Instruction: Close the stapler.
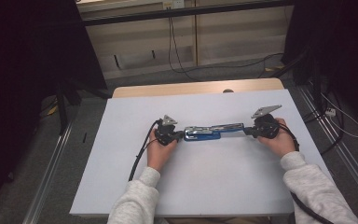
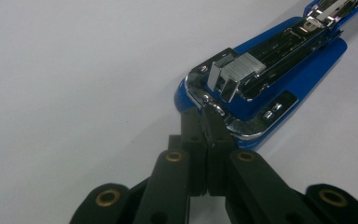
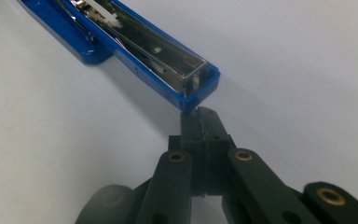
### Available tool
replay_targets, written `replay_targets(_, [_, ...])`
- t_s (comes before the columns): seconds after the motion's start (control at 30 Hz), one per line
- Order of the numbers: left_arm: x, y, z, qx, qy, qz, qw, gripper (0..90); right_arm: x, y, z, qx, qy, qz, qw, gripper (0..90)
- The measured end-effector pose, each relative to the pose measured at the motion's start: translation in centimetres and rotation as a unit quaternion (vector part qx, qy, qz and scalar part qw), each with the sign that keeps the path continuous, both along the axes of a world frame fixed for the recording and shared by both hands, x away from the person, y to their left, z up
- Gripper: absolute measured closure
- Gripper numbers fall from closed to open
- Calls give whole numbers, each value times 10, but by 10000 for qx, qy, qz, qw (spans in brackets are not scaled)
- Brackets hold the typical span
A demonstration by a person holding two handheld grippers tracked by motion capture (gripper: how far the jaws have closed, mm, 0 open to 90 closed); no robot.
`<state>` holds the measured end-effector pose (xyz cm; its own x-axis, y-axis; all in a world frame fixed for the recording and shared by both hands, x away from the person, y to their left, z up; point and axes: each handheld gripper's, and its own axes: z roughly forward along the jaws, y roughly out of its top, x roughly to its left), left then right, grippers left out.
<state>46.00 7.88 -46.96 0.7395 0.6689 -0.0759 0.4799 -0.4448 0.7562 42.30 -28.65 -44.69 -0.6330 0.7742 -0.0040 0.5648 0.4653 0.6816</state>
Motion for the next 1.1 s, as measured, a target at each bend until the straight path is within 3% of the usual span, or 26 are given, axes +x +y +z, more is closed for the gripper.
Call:
replay_targets(0.43, [-2, -1, 0, 72, -81, 20, 9999, 889, 3, 12, 6, 212, -156, 147, 9995, 874])
replay_targets(0.77, [-2, -2, 0, 87, -92, 21, 9999, 861, 3, 13, 3, 299, -42, 69, 9995, 675])
replay_targets(0.9, [-2, 0, 1, 66, -53, 118, 9999, 757, 2, 12, 4, 354, -23, 20, 9994, 587])
replay_targets(0.97, [-2, 3, 1, -212, 42, 292, 9993, 641, 2, 12, 4, 407, -18, -14, 9992, 546])
replay_targets(1.03, [-4, 8, 4, -235, 61, 323, 9992, 593, 0, 11, 4, 419, -13, -4, 9991, 493])
replay_targets(1.1, [-7, 13, 6, -390, 123, 438, 9982, 420, -1, 11, 4, 439, 14, -52, 9990, 419])
